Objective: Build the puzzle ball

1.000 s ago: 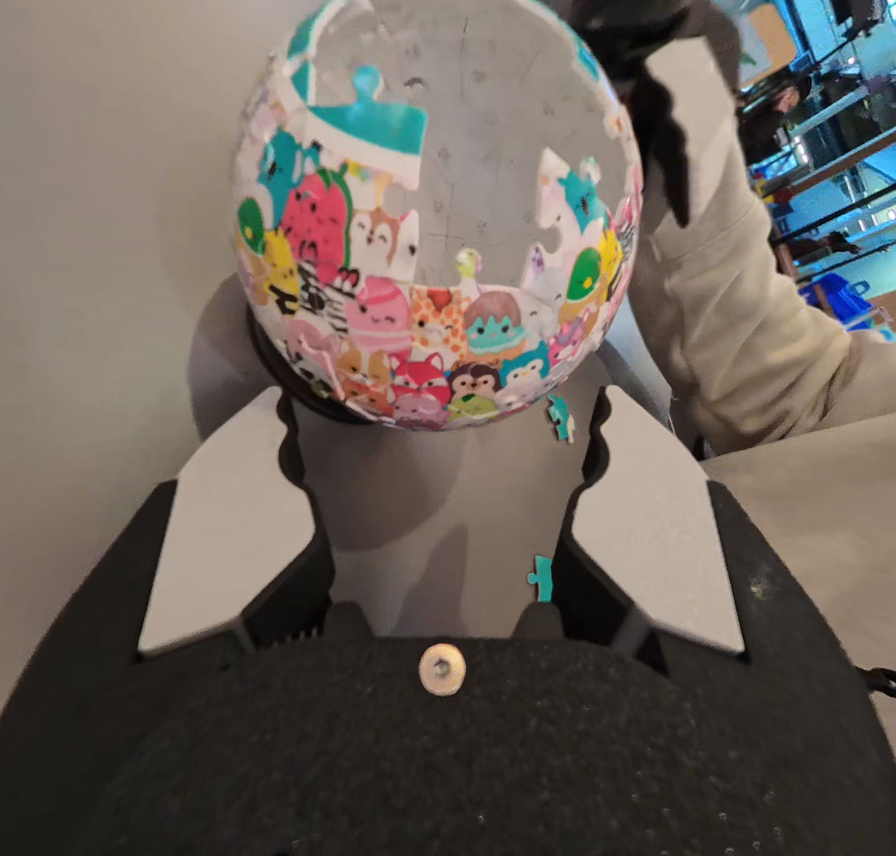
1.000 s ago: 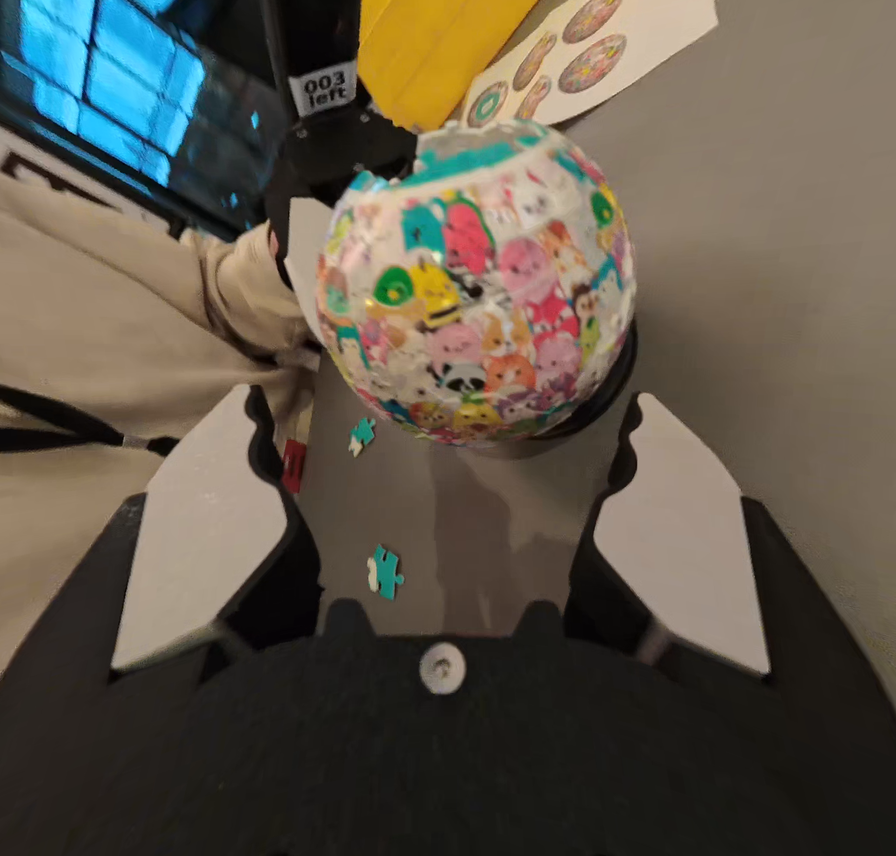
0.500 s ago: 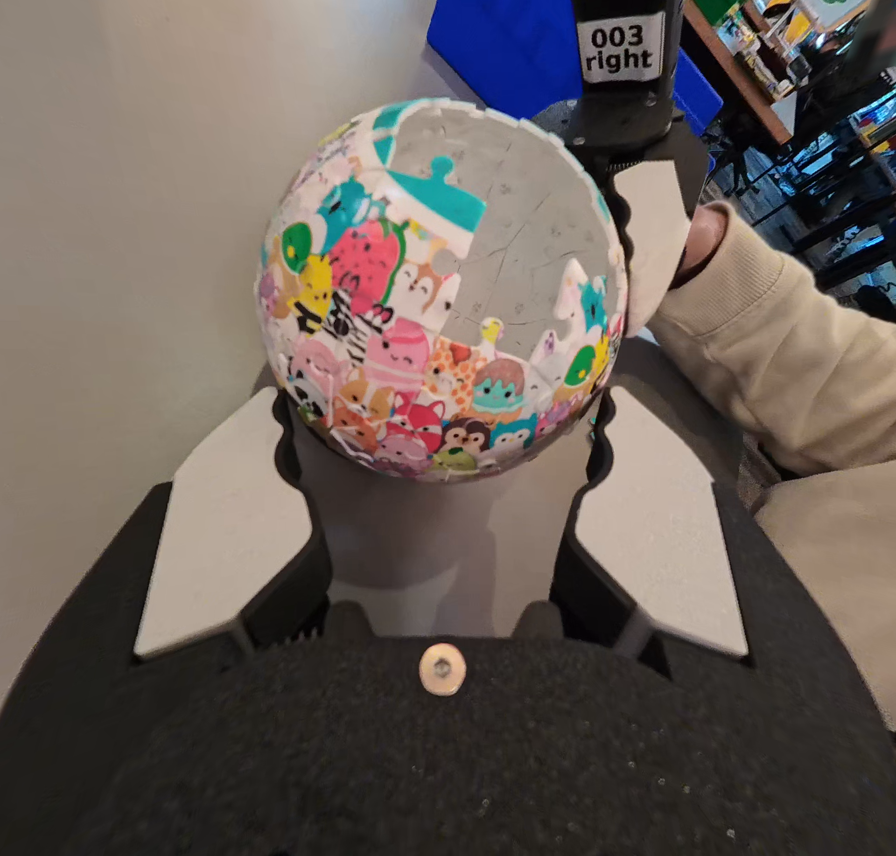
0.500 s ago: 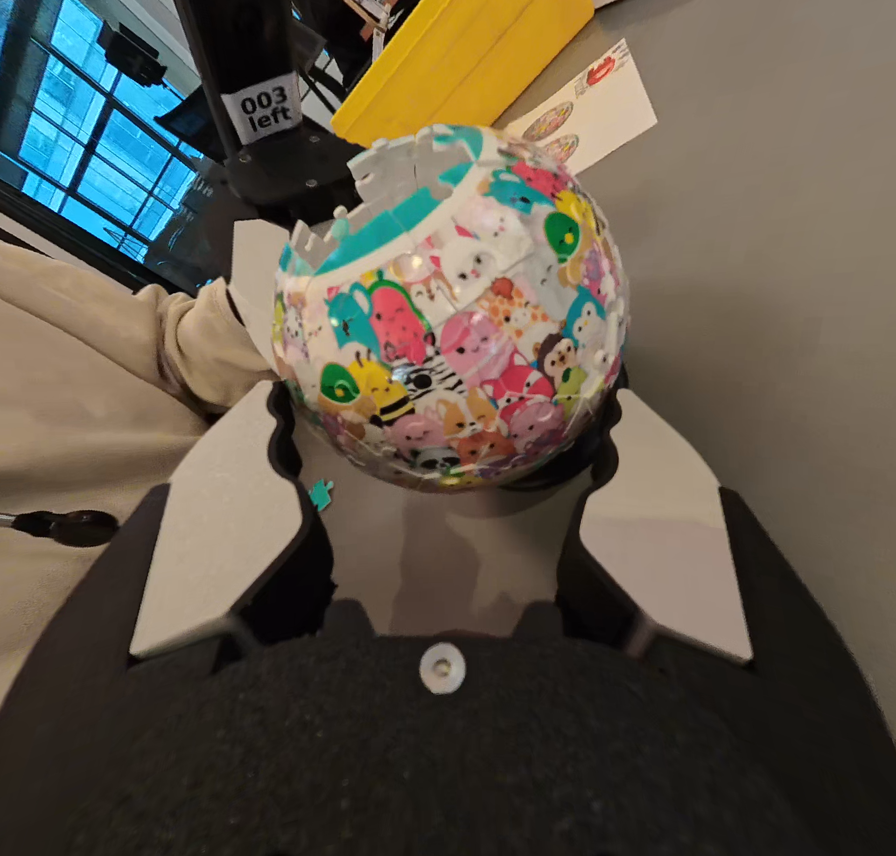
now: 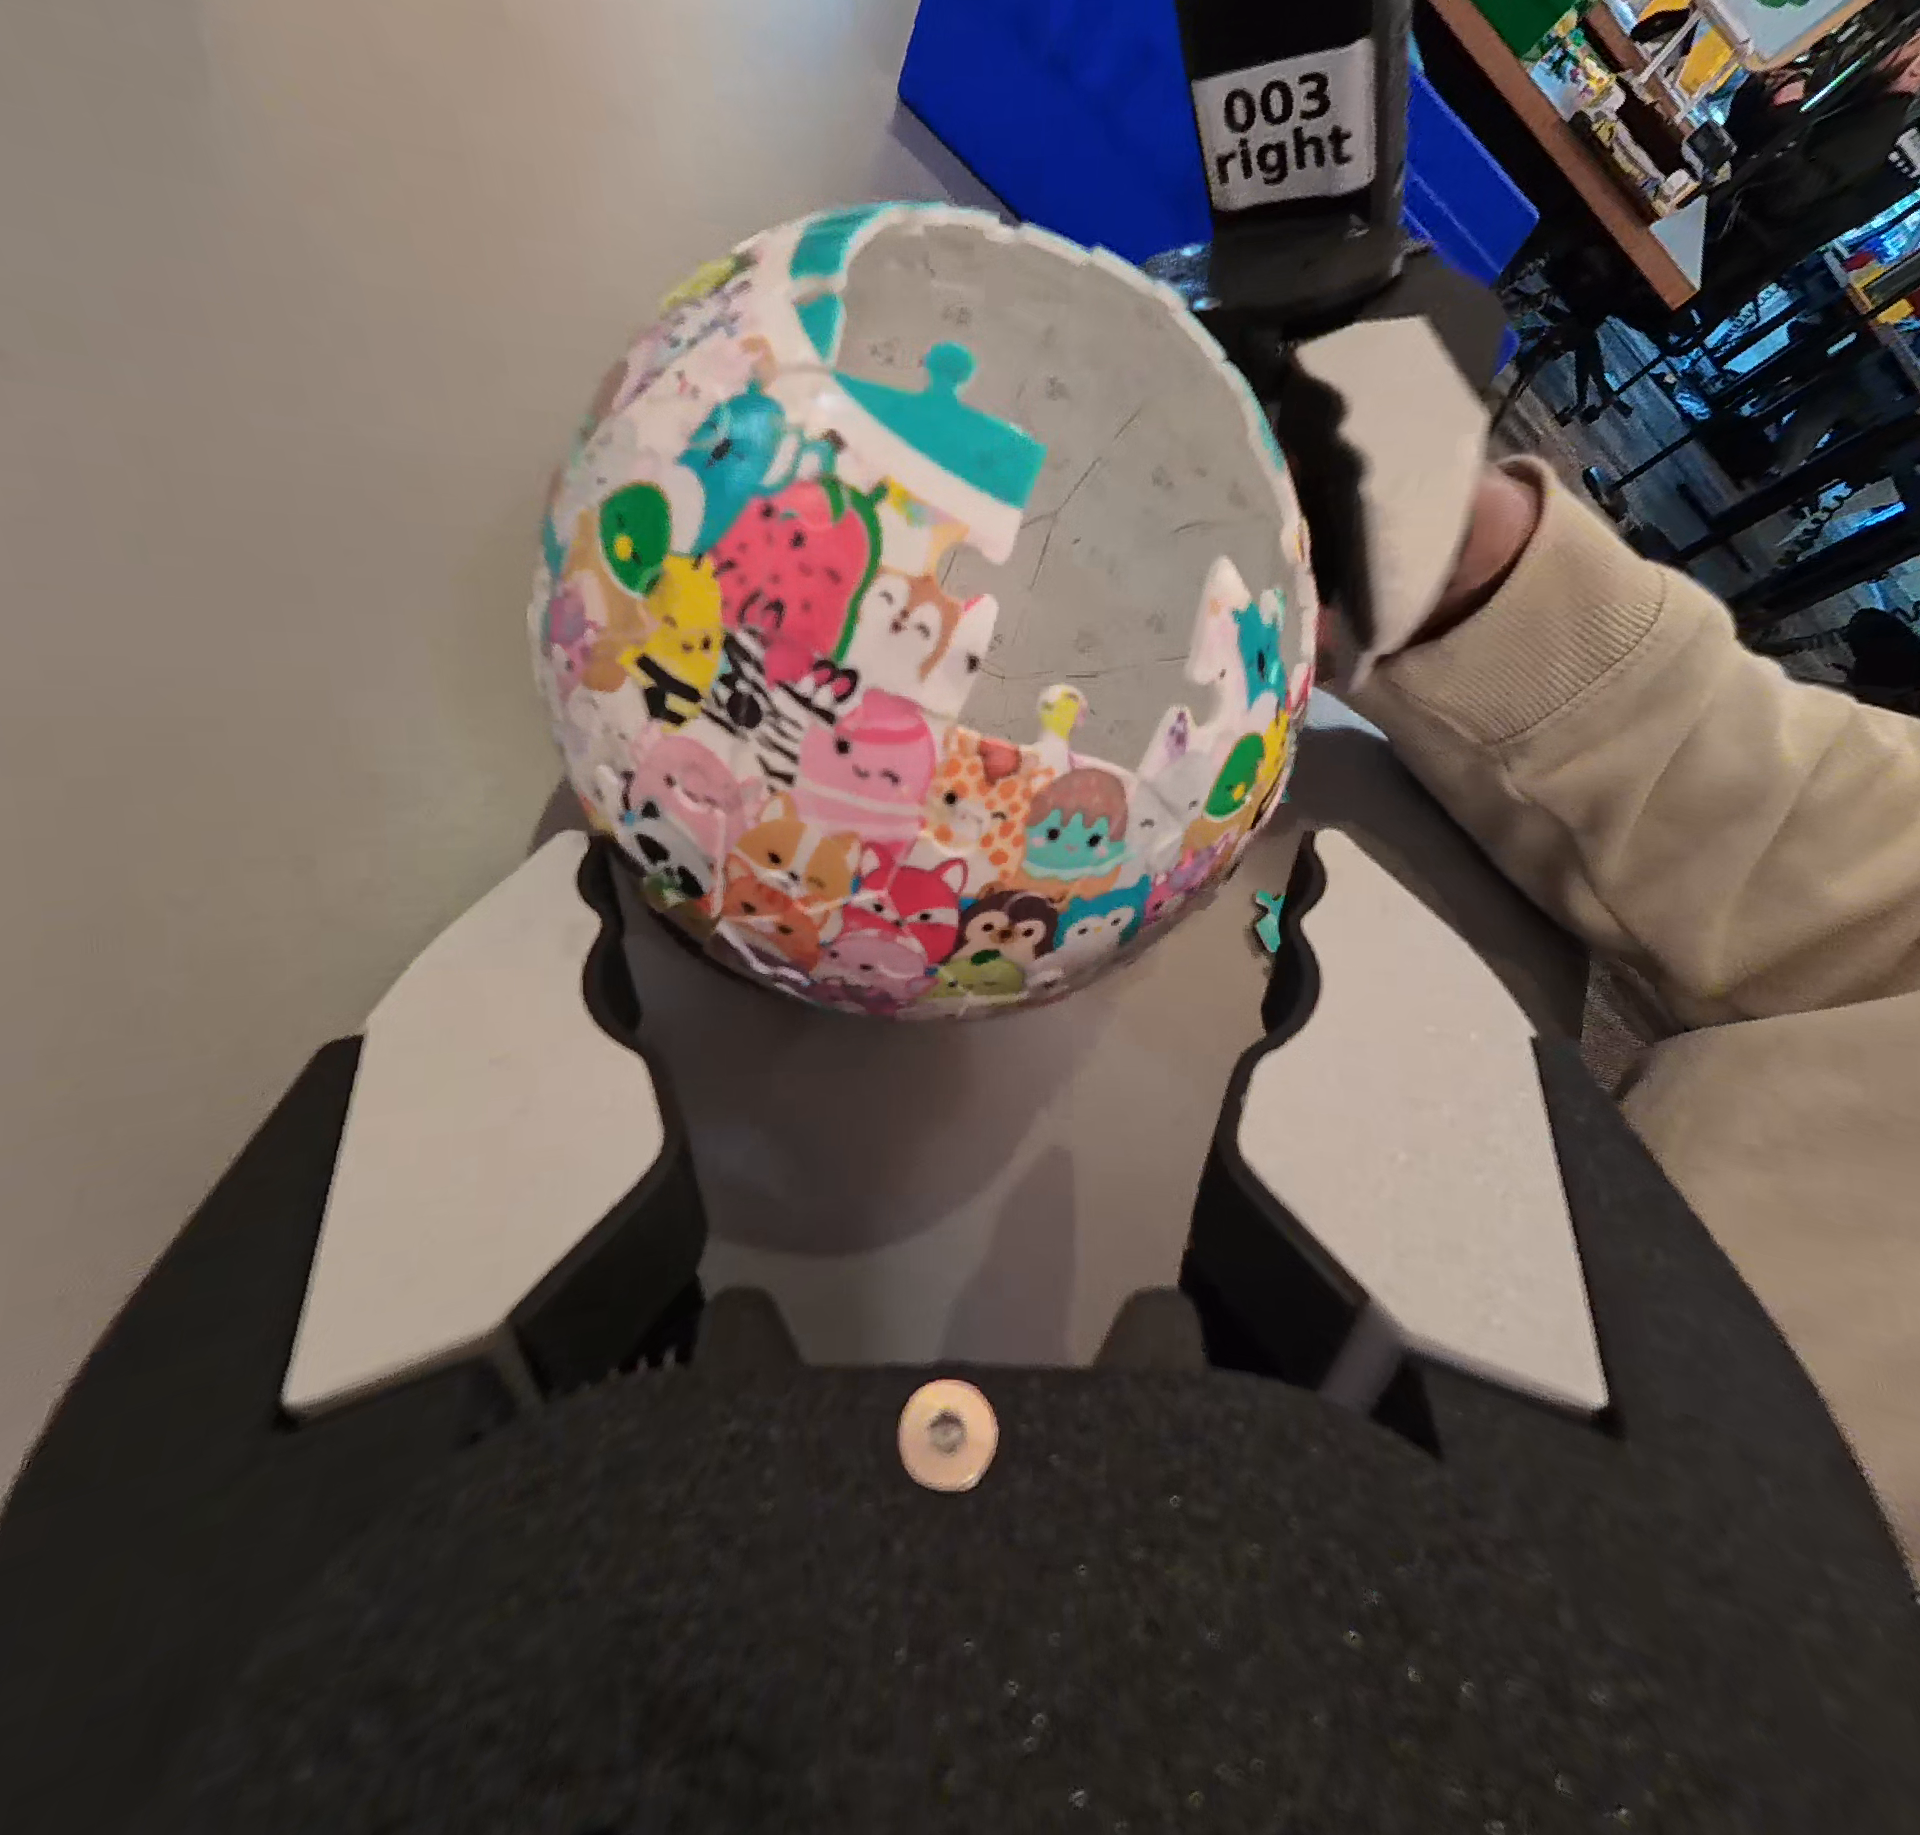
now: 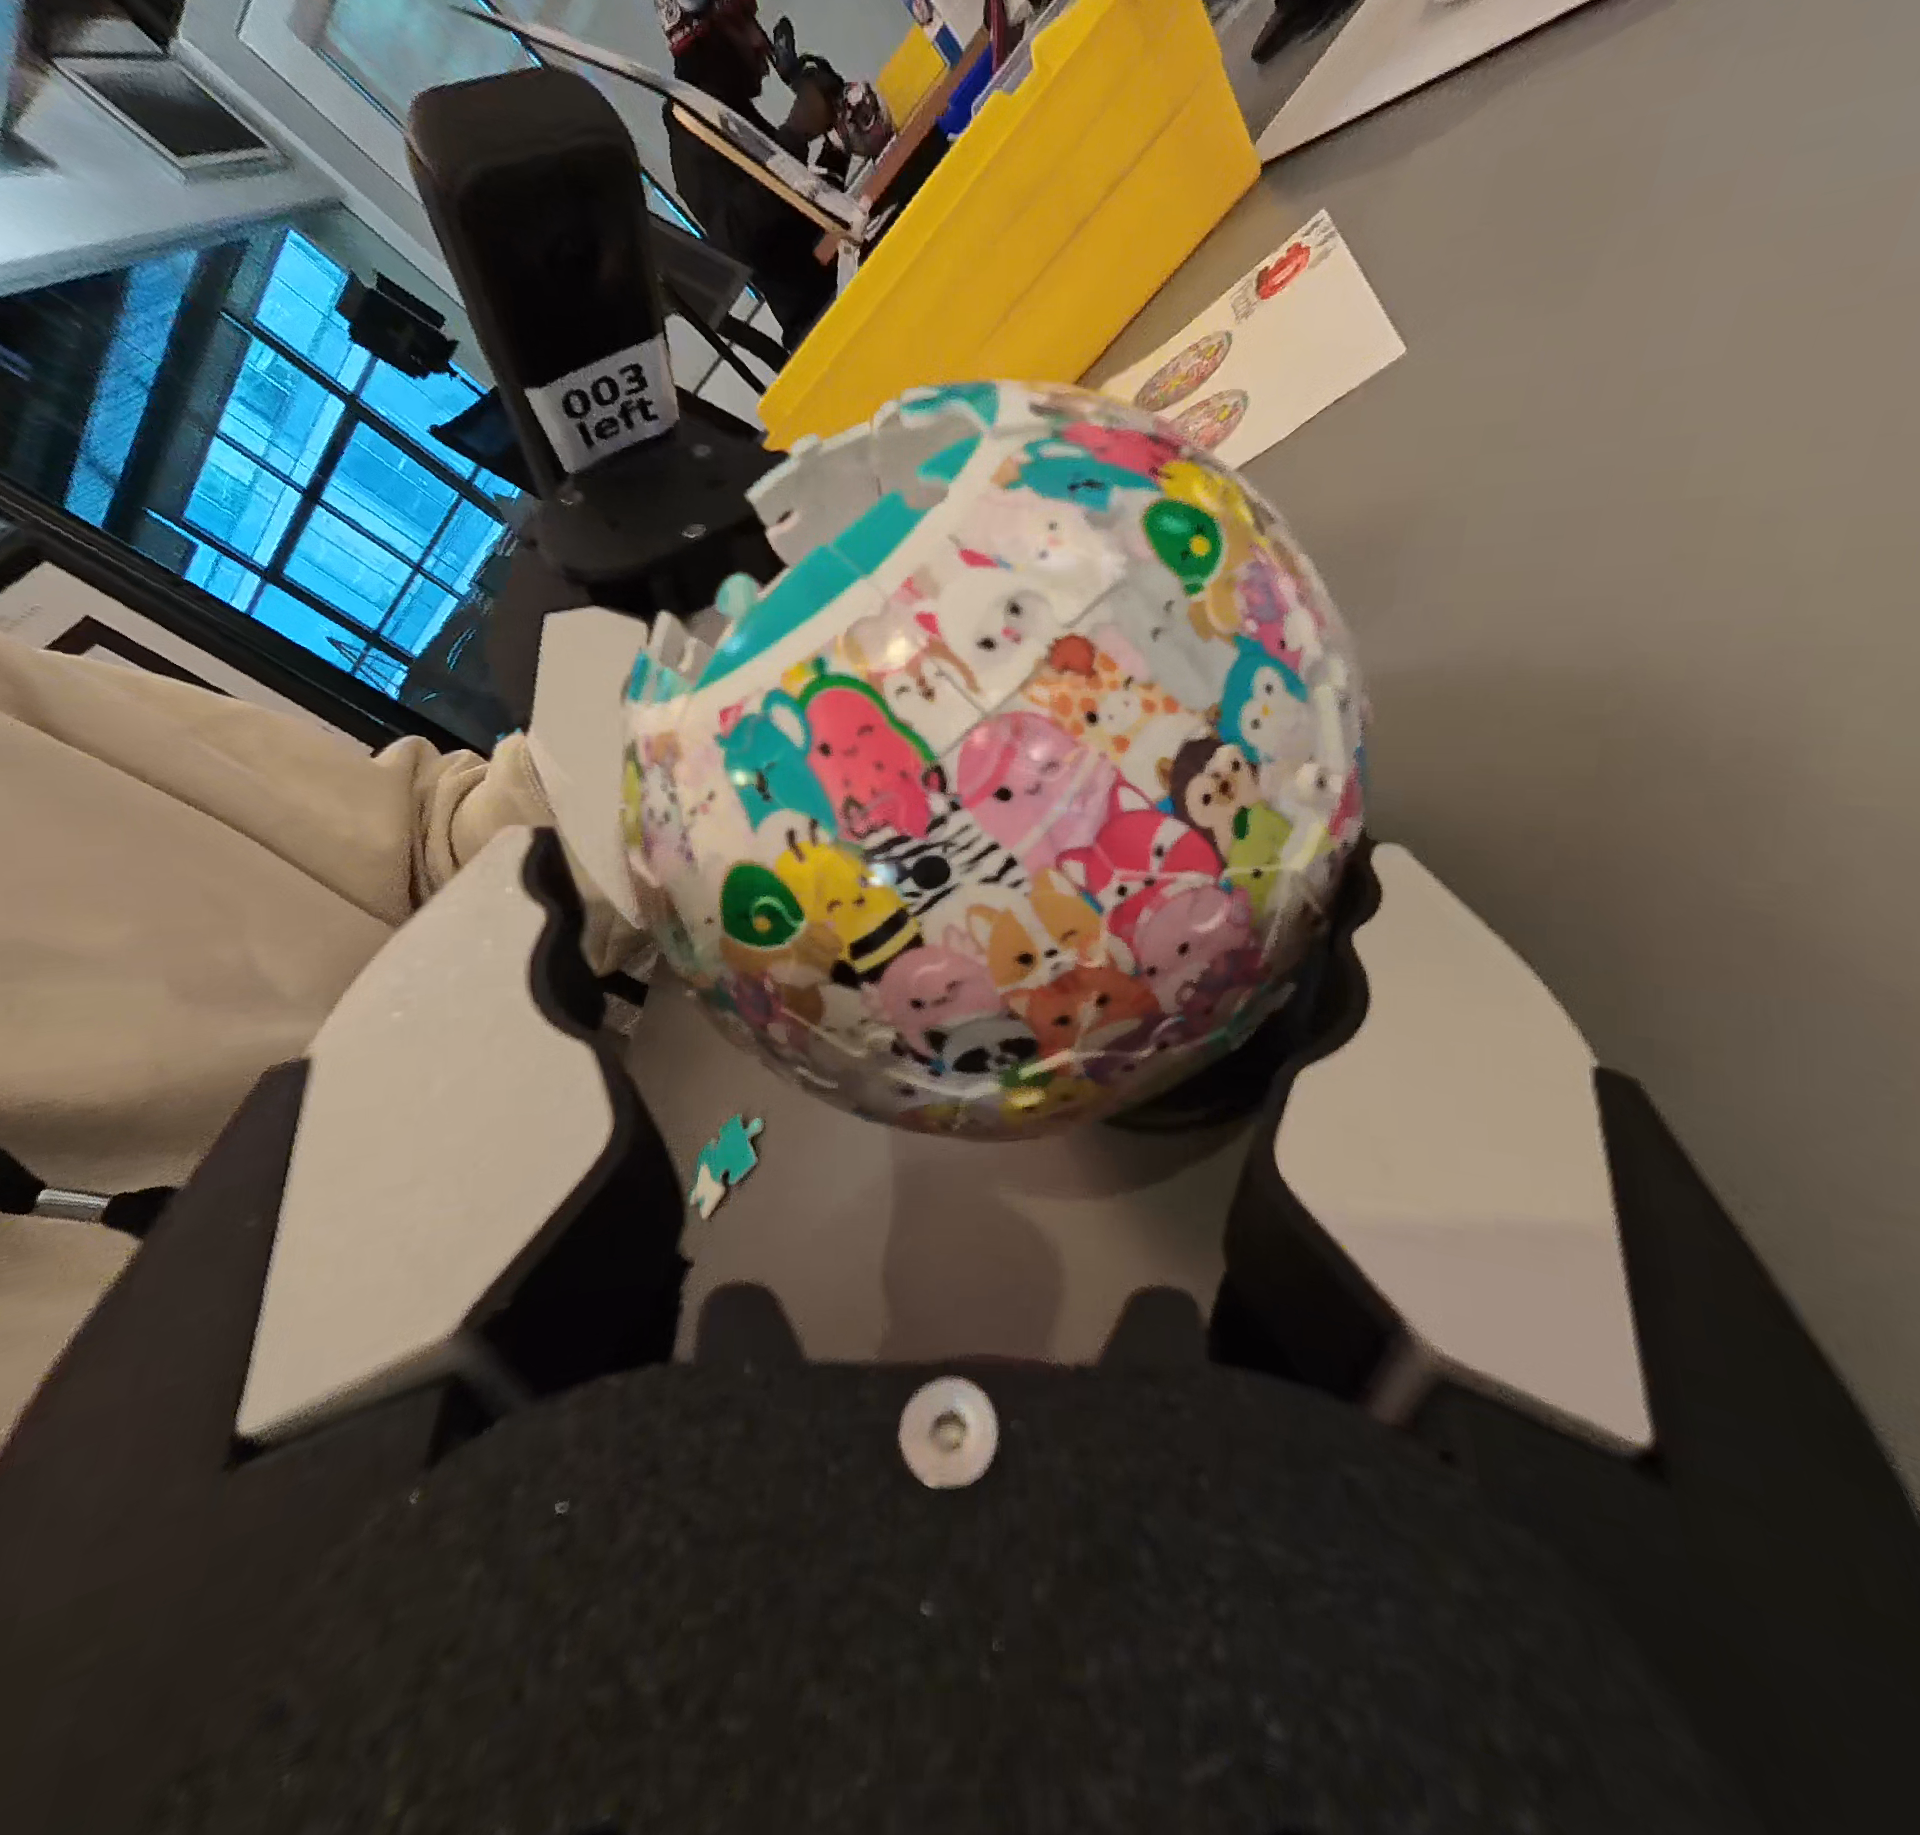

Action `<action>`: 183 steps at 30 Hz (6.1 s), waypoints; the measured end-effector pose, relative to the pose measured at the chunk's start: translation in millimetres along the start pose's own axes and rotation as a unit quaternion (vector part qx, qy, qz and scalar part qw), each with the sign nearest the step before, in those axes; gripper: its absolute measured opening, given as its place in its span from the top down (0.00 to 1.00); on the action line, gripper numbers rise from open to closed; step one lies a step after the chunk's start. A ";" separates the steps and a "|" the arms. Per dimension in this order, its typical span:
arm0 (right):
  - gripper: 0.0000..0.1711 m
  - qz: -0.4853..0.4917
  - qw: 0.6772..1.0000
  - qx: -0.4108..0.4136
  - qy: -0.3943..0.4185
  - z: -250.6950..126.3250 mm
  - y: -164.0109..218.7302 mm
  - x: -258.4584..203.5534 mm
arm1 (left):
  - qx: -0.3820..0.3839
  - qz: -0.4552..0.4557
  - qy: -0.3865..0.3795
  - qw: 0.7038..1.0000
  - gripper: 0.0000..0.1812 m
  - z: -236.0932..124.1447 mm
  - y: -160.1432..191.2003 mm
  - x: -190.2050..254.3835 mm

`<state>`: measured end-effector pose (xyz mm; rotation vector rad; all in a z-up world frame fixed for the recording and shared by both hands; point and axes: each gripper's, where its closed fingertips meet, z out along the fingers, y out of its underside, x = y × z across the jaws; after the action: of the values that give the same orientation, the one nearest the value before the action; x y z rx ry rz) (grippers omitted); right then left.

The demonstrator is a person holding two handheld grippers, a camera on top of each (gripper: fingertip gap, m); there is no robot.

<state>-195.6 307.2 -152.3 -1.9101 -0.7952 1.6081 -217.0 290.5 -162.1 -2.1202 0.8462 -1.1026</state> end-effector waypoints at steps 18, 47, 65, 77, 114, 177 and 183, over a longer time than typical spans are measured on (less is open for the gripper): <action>0.30 0.000 1.000 -0.009 -0.008 -9.4 9.8 3.7 | -0.014 -0.018 0.021 1.000 0.38 6.5 8.5 -2.8; 0.81 -0.206 0.923 -0.106 0.306 -92.8 161.5 -79.8 | -0.064 0.189 -0.111 0.974 0.81 -92.3 141.0 77.0; 0.94 -0.279 0.885 -0.122 0.352 -86.5 157.9 -84.8 | 0.033 0.128 -0.265 0.955 0.82 -174.1 140.5 47.3; 0.93 -0.273 0.886 -0.115 0.356 -84.7 147.3 -68.9 | 0.045 0.074 -0.265 0.960 0.79 -185.2 146.9 28.8; 0.93 -0.261 0.900 -0.102 0.335 -90.1 146.3 -70.4 | -0.113 0.209 -0.044 0.970 0.75 -27.2 140.2 82.3; 0.89 -0.285 0.924 -0.025 0.252 -63.4 126.8 -103.0 | 0.133 0.146 -0.176 0.964 0.86 -78.5 -51.0 48.7; 0.89 -0.271 0.928 0.001 0.257 -62.5 115.4 -102.4 | 0.096 0.240 -0.256 0.932 0.86 -71.8 -75.6 37.8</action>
<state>-134.3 152.4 -154.0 -1.7743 -0.9689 0.7327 -241.4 293.5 -54.0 -1.7744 0.8858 -0.3369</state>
